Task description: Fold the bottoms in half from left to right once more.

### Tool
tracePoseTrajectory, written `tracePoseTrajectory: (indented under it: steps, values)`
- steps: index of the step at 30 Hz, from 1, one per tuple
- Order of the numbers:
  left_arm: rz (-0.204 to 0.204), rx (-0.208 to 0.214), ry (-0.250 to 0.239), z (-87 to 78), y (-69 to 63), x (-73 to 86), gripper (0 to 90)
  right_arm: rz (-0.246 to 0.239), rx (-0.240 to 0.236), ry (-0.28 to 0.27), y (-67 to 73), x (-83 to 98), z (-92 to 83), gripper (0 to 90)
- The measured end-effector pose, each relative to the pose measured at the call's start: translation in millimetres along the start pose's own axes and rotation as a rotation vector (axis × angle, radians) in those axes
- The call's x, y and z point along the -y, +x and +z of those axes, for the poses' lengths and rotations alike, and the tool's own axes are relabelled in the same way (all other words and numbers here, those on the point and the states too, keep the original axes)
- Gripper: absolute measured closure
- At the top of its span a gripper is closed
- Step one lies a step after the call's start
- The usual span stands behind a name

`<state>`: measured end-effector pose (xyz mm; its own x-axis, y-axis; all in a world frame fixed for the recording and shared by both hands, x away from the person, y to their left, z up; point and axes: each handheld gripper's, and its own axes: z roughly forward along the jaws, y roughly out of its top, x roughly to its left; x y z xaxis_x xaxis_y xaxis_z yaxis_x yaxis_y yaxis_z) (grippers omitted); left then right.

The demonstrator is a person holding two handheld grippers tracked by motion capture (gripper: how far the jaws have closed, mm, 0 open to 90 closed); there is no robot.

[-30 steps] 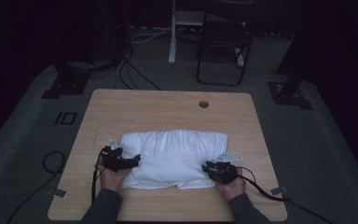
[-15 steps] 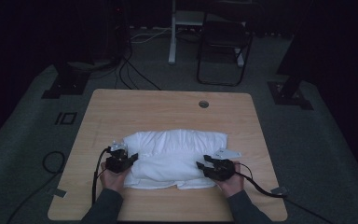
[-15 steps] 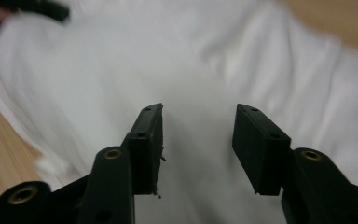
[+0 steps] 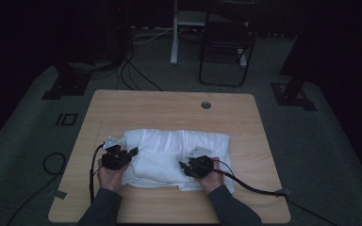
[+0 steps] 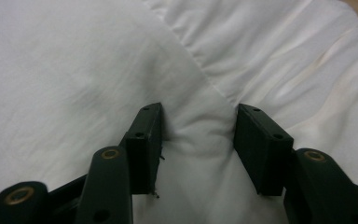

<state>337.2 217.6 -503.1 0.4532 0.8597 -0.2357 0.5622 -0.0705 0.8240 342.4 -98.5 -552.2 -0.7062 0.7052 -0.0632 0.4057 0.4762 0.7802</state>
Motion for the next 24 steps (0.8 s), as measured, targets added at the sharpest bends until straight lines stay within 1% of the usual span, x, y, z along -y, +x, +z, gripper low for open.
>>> tracePoseTrajectory:
  steps: [2,4,6,10,13,15,16,18,20,21,22,23,24]
  values:
    - [0.008,0.028,-0.032,-4.9,-5.6,-10.5,81.0,-0.006,0.000,0.012,1.8,-2.7,2.0,51.9]
    - [0.018,0.051,-0.054,-6.8,-13.1,-19.4,81.0,0.019,-0.013,0.014,0.4,-3.6,4.6,52.2]
    - [0.030,0.078,-0.066,-6.6,-21.4,-27.0,81.1,0.030,-0.018,0.009,0.5,-3.5,6.4,52.4]
    - [0.061,0.133,-0.077,-2.0,-40.0,-40.8,81.0,0.053,-0.013,-0.017,2.2,-2.6,9.8,52.6]
    - [0.093,0.164,-0.077,5.0,-54.7,-48.0,81.0,0.069,-0.020,-0.019,1.3,-3.0,10.7,52.5]
    - [0.109,0.179,-0.072,10.6,-62.3,-50.0,81.0,0.071,-0.033,-0.015,-0.3,-4.0,9.7,52.3]
    - [0.110,0.182,-0.072,13.2,-65.1,-50.3,81.0,0.056,-0.044,-0.009,-2.3,-4.8,8.3,51.9]
    - [0.114,0.192,-0.066,17.1,-68.2,-50.5,81.0,0.044,-0.060,0.004,-5.7,-8.1,0.1,48.5]
    - [0.120,0.194,-0.062,18.8,-70.3,-50.4,81.0,0.004,-0.049,-0.020,-7.6,-10.5,-13.8,44.9]
    - [0.120,0.196,-0.059,19.1,-70.9,-50.2,80.9,-0.004,-0.036,-0.042,-10.5,-10.4,-21.7,44.1]
    - [0.122,0.195,-0.058,19.2,-71.2,-50.0,81.0,0.009,-0.021,-0.065,-15.4,-9.4,-29.3,44.0]
    - [0.122,0.194,-0.057,19.1,-71.4,-49.9,81.0,0.034,0.001,-0.079,-21.3,-7.4,-35.9,43.8]
    - [0.123,0.194,-0.056,18.9,-71.4,-50.0,81.0,0.058,0.028,-0.083,-28.4,-4.6,-39.8,43.1]
